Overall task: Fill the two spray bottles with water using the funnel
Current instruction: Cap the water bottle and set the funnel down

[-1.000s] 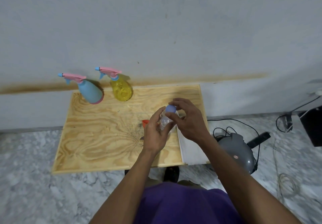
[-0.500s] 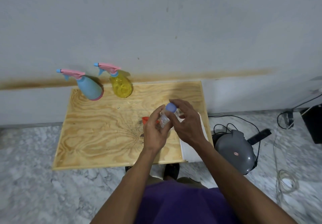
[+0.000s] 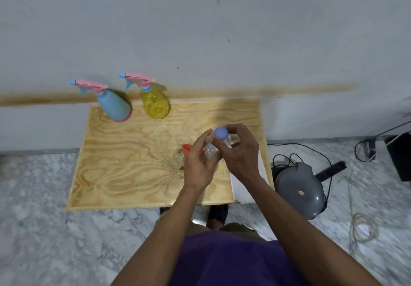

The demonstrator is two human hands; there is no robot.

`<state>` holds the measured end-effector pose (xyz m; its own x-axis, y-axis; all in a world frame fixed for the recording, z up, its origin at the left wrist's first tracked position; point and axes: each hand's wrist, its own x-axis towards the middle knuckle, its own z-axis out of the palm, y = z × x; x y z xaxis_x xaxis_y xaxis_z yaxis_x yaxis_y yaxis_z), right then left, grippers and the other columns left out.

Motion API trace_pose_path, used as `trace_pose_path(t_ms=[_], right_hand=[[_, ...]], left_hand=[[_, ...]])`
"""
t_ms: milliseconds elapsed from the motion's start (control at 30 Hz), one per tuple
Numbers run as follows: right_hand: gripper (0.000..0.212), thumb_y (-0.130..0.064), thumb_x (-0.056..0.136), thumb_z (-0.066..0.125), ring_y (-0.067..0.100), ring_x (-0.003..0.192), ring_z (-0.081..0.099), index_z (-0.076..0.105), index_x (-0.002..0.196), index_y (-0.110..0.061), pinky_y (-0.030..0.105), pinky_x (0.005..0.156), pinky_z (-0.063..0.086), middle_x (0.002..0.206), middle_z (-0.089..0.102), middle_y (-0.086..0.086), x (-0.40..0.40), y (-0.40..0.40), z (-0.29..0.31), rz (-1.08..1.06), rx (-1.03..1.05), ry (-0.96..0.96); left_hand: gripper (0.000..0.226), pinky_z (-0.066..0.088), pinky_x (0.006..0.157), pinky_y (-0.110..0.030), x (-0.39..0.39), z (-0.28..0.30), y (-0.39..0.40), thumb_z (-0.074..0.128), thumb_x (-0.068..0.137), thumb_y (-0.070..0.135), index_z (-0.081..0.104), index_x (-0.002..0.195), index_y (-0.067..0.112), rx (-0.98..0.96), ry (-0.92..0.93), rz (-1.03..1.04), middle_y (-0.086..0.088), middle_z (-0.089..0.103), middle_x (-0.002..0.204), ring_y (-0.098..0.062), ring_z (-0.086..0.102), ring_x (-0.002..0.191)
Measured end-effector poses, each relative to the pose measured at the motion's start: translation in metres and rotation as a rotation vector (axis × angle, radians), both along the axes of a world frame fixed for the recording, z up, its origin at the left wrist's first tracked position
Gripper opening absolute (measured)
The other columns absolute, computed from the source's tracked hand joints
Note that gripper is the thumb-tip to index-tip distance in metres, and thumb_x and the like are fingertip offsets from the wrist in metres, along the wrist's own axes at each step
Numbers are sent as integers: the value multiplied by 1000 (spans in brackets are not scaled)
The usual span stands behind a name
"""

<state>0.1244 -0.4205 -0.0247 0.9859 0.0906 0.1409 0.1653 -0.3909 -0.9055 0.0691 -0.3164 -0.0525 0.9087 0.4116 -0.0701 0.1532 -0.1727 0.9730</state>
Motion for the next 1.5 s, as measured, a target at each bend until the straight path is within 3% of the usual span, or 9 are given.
trace_pose_path(t_ms=[133, 233, 367, 467, 767, 1067, 1300, 1433, 1500], right_hand=[[39, -41, 75, 84, 14, 91, 64, 65, 99, -16, 43, 73, 53, 96, 68, -6, 0, -1, 0, 1, 15, -9], [39, -41, 76, 84, 11, 91, 63, 65, 99, -16, 43, 73, 54, 98, 67, -6, -1, -2, -1, -11, 25, -10], [39, -41, 77, 83, 11, 92, 63, 65, 101, -17, 42, 71, 54, 100, 66, -5, -2, -1, -3, -15, 32, 3], [38, -38, 78, 83, 12, 95, 64, 64, 103, -17, 37, 68, 54, 104, 66, -3, -4, -1, -3, -10, 18, 29], [40, -38, 78, 82, 11, 98, 63, 64, 105, -14, 25, 70, 52, 106, 66, -3, -4, -2, -1, -23, 23, 70], [39, -40, 80, 80, 12, 100, 63, 63, 106, -17, 24, 71, 52, 108, 66, -4, -5, -3, 0, -20, 41, 94], [37, -34, 79, 84, 13, 99, 62, 64, 106, -19, 37, 73, 54, 108, 65, -6, -5, -1, -6, -8, 47, 89], [37, -30, 79, 84, 15, 98, 63, 64, 107, -18, 36, 70, 55, 107, 65, -5, -4, -2, -9, -8, 36, 54], [37, -30, 79, 84, 14, 97, 63, 65, 107, -17, 36, 71, 54, 106, 66, -5, -3, -2, -9, -17, 43, 41]], left_hand=[[71, 52, 99, -25, -11, -5, 4, 82, 80, 20, 50, 143, 18, 87, 50, 92, 7, 62, 134, -1, 58, 123], [62, 55, 93, -26, -27, -18, 15, 77, 84, 17, 49, 139, 21, -6, 138, 337, 6, 62, 126, -3, 59, 116], [61, 40, 71, 3, -31, -41, 25, 82, 82, 24, 51, 133, 13, -77, 275, 464, 6, 62, 117, -10, 60, 106], [64, 47, 73, -8, -30, -65, 29, 87, 72, 42, 54, 126, 30, -39, 300, 389, 19, 65, 102, -4, 65, 94], [86, 55, 96, -45, -8, -104, 37, 68, 59, 88, 53, 130, 41, 76, 478, 337, 5, 68, 114, -19, 65, 110], [65, 59, 87, -40, 1, -70, 38, 91, 59, 42, 56, 114, 36, -58, 339, 411, -2, 64, 115, -15, 67, 99], [70, 58, 84, -31, -7, -45, 58, 96, 59, 40, 68, 121, 25, -77, 307, 451, 0, 68, 115, -15, 67, 100], [13, 58, 85, -46, -8, -38, 64, 87, 75, 19, 78, 81, 24, 2, 269, 455, -2, 74, 89, -18, 70, 86], [29, 58, 85, -41, -7, -33, 64, 84, 78, 12, 72, 68, 37, 44, 273, 452, 9, 73, 82, -16, 71, 85]])
